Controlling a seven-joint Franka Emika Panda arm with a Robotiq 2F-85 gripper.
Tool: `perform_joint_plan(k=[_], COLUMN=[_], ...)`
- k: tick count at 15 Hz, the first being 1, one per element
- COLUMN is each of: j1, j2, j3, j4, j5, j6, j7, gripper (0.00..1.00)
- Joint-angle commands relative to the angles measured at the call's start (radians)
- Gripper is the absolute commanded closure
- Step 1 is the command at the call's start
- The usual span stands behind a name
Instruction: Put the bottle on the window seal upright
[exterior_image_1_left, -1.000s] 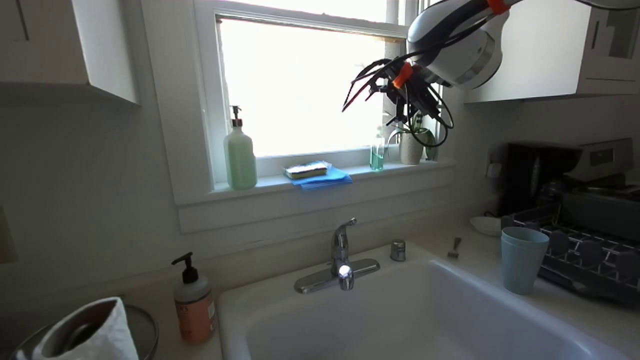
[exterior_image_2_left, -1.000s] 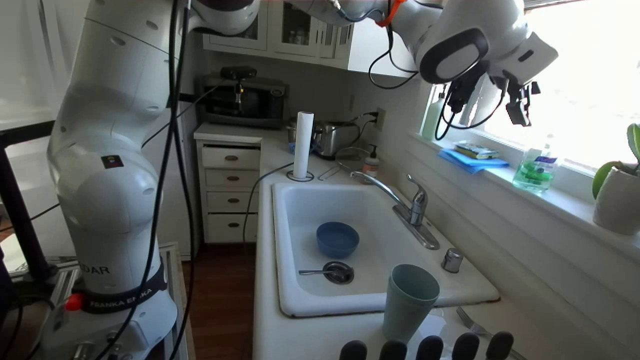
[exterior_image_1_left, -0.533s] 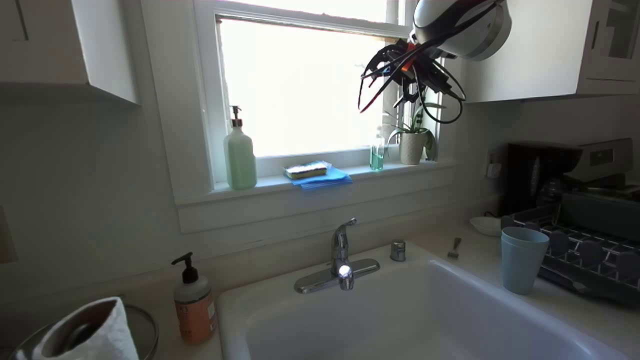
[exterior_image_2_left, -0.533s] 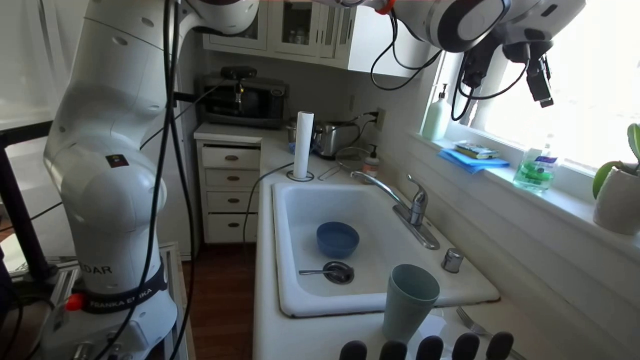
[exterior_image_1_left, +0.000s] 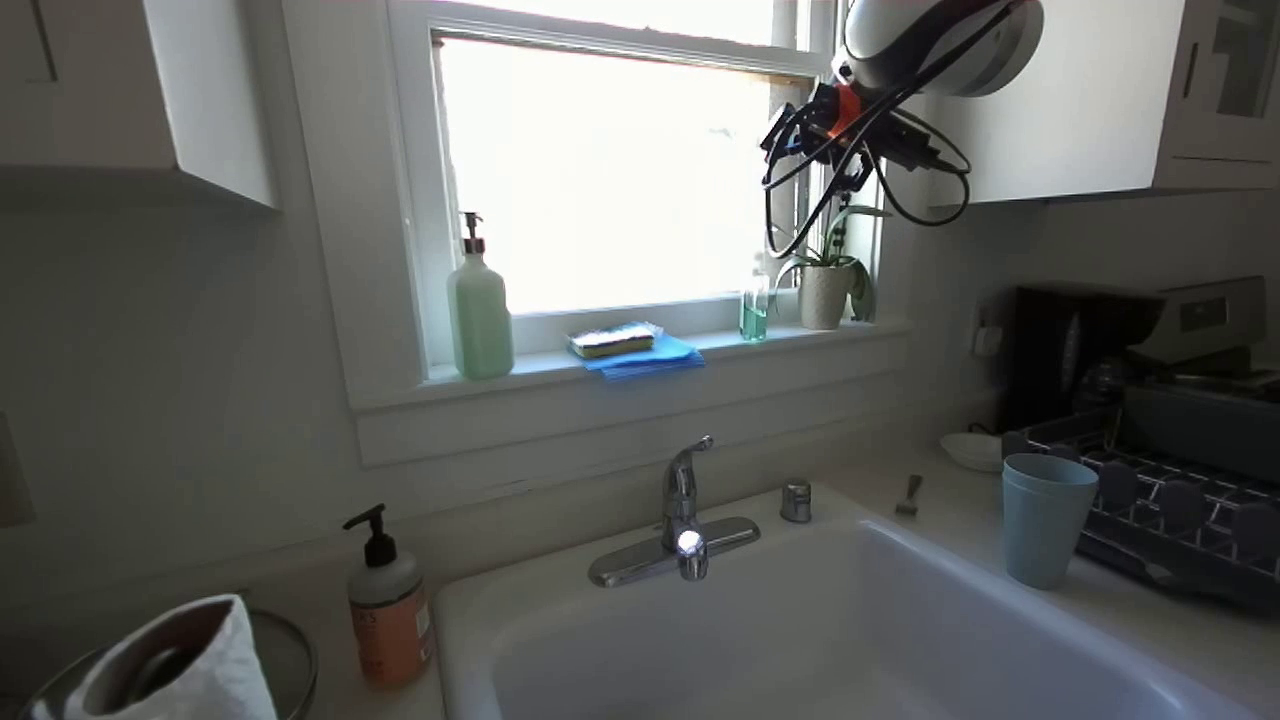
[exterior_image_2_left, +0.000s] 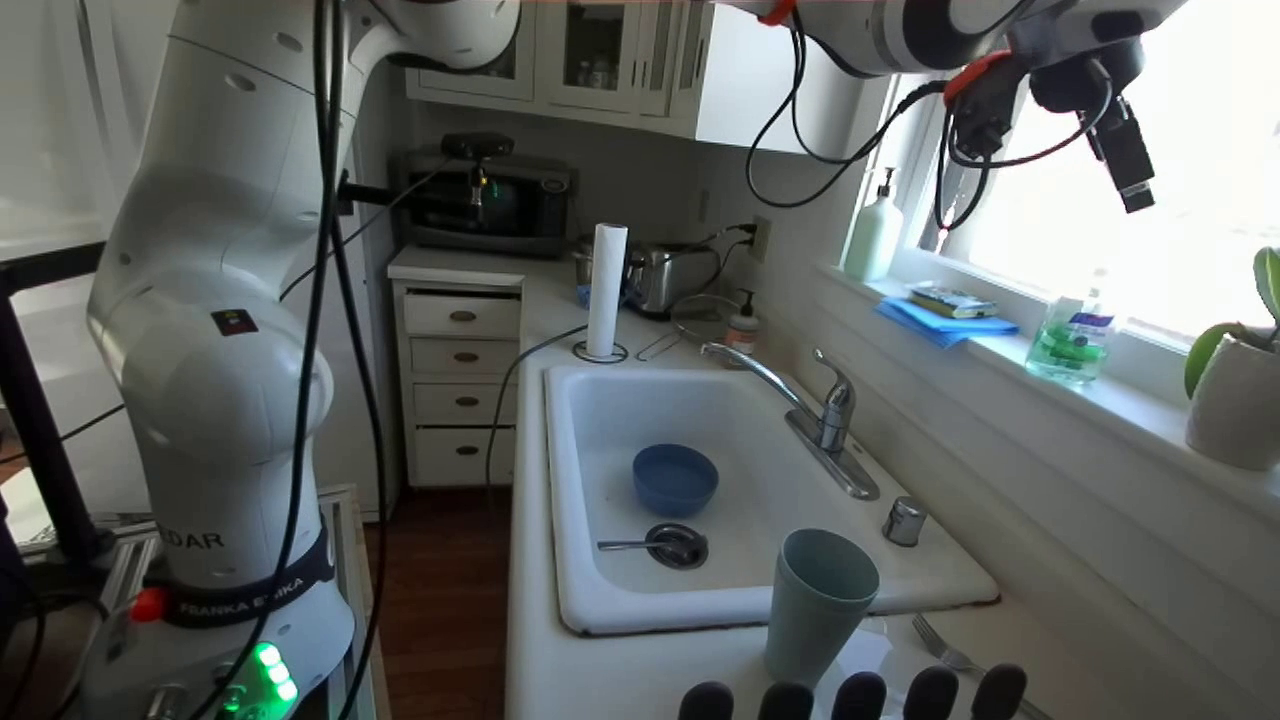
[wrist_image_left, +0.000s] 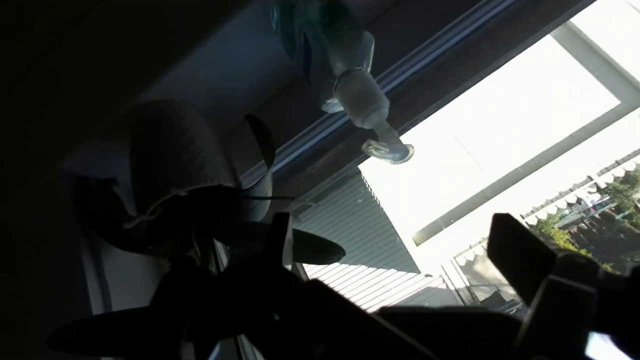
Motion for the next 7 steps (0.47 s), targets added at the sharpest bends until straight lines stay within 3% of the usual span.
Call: perform_joint_plan(k=[1, 7], j1=[0.006, -0.001], j2=[-0.006, 0.000], j3=[-0.025, -0.016], j4=[0.002, -0.001], j5=[-0.066, -0.038], j6=[-0.026, -0.040], j7=[-0.047, -0.100], gripper=[0.00, 0.00])
